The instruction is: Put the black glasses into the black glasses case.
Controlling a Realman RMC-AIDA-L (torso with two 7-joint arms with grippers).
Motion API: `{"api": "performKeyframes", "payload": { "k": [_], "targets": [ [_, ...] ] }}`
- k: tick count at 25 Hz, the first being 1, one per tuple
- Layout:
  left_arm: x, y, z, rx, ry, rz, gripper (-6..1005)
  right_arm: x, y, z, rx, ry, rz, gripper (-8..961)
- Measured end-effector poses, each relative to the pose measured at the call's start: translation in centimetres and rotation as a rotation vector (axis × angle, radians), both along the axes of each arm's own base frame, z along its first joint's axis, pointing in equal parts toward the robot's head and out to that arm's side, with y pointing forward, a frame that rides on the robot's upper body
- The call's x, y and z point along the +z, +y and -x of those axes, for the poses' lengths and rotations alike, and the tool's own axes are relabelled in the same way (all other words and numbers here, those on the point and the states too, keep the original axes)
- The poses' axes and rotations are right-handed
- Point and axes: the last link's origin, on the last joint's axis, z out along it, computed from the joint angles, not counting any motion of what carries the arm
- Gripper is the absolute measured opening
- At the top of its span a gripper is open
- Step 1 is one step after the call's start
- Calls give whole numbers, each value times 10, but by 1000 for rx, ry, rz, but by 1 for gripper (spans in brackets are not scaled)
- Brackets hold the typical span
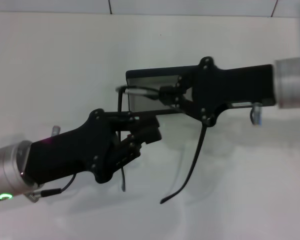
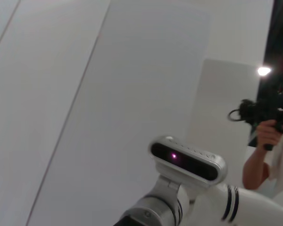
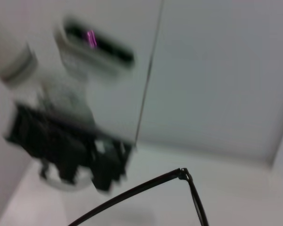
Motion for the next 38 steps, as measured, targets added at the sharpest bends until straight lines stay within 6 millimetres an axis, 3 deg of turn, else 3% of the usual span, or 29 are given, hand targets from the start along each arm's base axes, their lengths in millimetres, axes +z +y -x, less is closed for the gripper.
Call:
{"api": "performKeyframes", "payload": {
  "k": [4, 8, 14, 23, 38],
  "targets": [
    [0, 4, -10, -50, -17, 10, 162, 19, -8, -14, 0, 224, -2, 67],
    [5, 5, -22, -125, -60, 17, 148, 38, -1, -38, -85, 426, -2, 66],
    [8, 10, -35, -185, -100, 18, 81, 49, 5, -63, -181, 593, 39, 66],
    [6, 21, -51, -239, -111, 16, 82, 29, 0, -55, -139, 545, 140, 65],
    [1, 31, -44, -127, -91, -24, 76, 16, -9, -47, -83, 514, 208, 64]
  ]
}}
